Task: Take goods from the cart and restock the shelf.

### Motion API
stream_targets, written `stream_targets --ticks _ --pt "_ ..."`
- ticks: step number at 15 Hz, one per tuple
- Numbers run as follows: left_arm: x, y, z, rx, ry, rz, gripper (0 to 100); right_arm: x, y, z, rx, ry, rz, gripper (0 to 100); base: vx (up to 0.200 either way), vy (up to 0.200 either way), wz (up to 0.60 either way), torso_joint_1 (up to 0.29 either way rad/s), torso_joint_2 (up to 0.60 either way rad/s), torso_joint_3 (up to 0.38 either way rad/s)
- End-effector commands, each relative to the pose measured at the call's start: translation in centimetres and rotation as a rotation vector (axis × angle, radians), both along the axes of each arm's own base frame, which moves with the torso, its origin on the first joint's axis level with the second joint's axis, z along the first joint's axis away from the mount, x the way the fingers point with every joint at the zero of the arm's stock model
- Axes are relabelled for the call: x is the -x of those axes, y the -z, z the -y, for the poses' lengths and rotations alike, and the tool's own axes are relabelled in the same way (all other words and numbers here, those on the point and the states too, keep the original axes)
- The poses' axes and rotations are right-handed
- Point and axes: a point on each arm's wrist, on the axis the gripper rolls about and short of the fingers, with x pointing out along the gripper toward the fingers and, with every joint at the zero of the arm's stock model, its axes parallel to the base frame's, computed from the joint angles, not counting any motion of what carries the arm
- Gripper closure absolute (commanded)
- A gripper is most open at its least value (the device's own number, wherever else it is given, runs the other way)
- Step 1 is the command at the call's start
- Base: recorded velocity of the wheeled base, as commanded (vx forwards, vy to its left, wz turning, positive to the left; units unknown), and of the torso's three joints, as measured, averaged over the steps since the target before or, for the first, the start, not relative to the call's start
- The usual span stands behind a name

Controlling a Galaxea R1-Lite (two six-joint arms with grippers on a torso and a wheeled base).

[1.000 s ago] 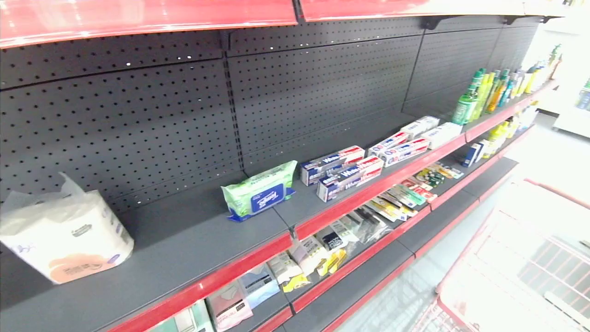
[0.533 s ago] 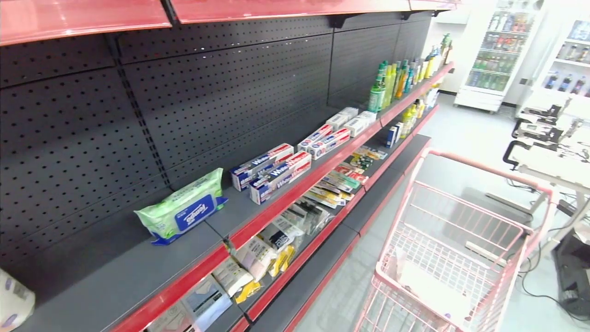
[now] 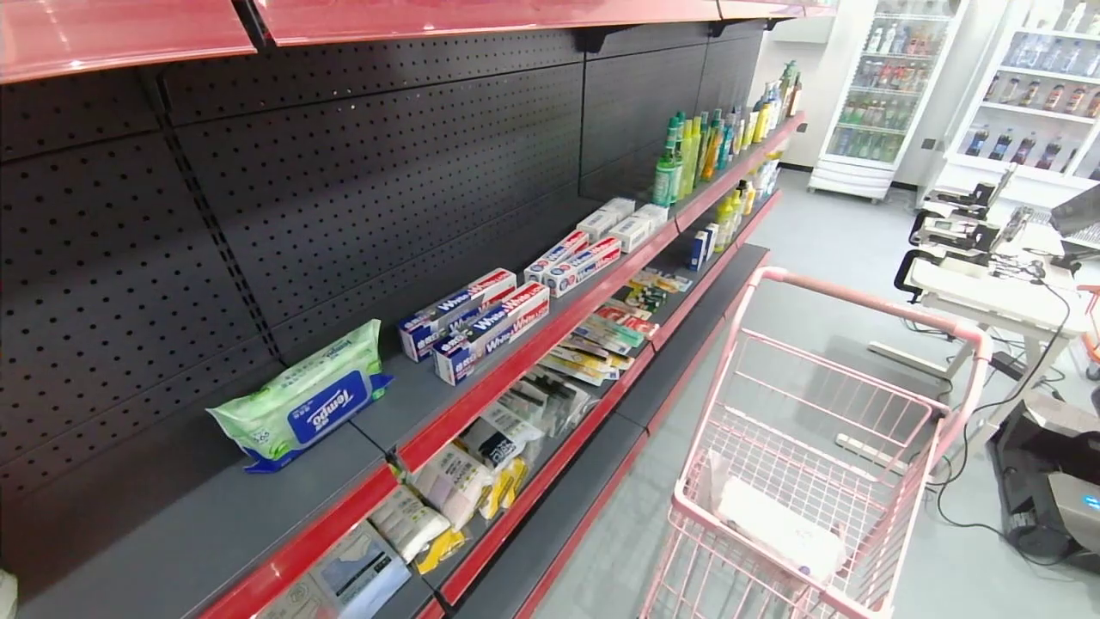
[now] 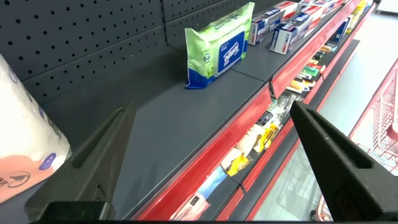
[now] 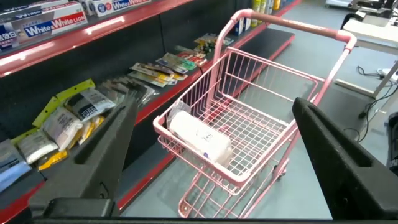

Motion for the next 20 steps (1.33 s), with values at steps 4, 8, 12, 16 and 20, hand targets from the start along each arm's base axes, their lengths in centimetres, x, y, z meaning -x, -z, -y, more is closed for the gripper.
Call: stream_targets --ticks 4,8,12,16,20 --pt "-0.01 0.01 0.0 0.0 0.0 -0.002 0 -0.01 0.0 0.0 -0.002 0.0 -0.002 0 0.0 0.0 0.0 0.0 0.0 0.0" --pt "-0.01 0.01 0.0 0.0 0.0 -0.002 0 -0.01 0.0 0.0 -0.004 0.0 -0.002 0 0.0 0.0 0.0 0.0 0.0 0.0" --pt "-0.01 0.01 0.0 0.0 0.0 -0.002 0 -0.01 0.0 0.0 -0.004 0.0 -0.002 0 0.0 0.0 0.0 0.0 0.0 0.0" --pt "-0.01 0.01 0.0 -0.002 0.0 -0.002 0 -0.01 0.0 0.0 -0.002 0.0 -0.002 0 0.0 -0.1 0.0 0.001 0.0 0.001" --pt "-0.01 0.01 0.0 0.0 0.0 -0.002 0 -0.01 0.0 -0.01 0.004 -0.007 -0.002 0 -0.15 -0.05 0.0 0.003 0.0 0.001"
